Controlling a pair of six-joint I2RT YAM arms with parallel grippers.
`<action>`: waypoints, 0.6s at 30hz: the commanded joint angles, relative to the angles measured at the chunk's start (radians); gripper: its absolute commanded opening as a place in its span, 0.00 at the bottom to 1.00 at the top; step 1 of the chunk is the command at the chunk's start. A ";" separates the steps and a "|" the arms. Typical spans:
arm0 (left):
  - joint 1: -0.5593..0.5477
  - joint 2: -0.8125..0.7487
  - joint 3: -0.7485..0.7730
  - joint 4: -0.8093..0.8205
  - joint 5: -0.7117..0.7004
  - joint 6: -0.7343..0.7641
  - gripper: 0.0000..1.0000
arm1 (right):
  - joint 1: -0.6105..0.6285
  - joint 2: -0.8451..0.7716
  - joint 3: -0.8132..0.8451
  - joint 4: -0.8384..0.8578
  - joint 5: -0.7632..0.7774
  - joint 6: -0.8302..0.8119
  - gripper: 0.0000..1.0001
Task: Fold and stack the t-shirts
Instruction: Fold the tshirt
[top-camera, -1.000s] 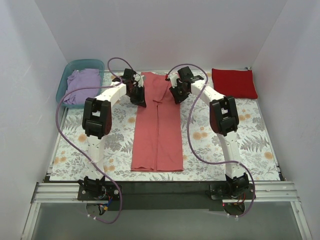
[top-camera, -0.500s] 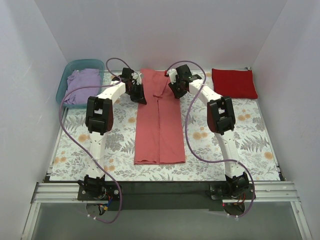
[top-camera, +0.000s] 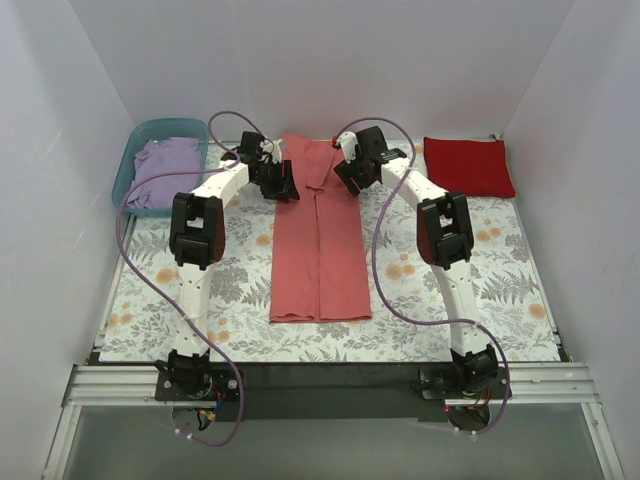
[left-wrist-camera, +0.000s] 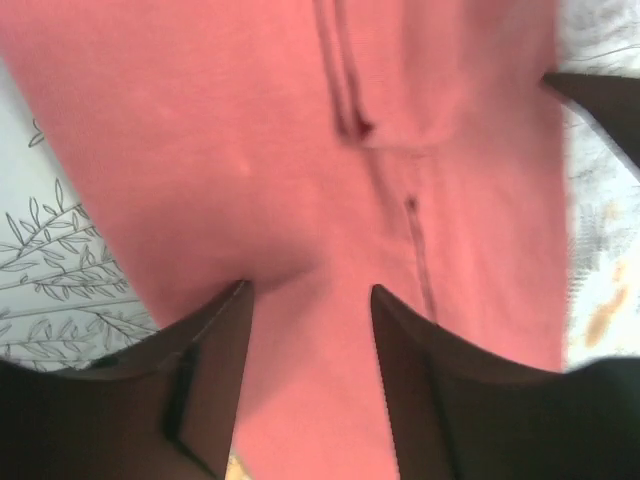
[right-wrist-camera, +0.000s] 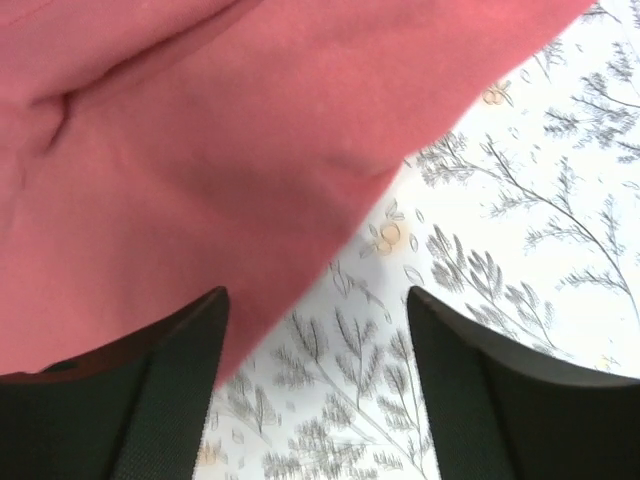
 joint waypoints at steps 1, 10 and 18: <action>0.024 -0.182 -0.033 0.087 0.052 0.028 0.52 | -0.006 -0.206 -0.065 0.091 -0.015 -0.067 0.80; 0.025 -0.659 -0.356 0.306 0.138 0.077 0.85 | -0.003 -0.607 -0.283 0.128 -0.268 -0.134 0.99; 0.008 -1.020 -0.735 0.195 0.362 0.492 0.86 | 0.075 -0.980 -0.665 -0.073 -0.434 -0.482 0.98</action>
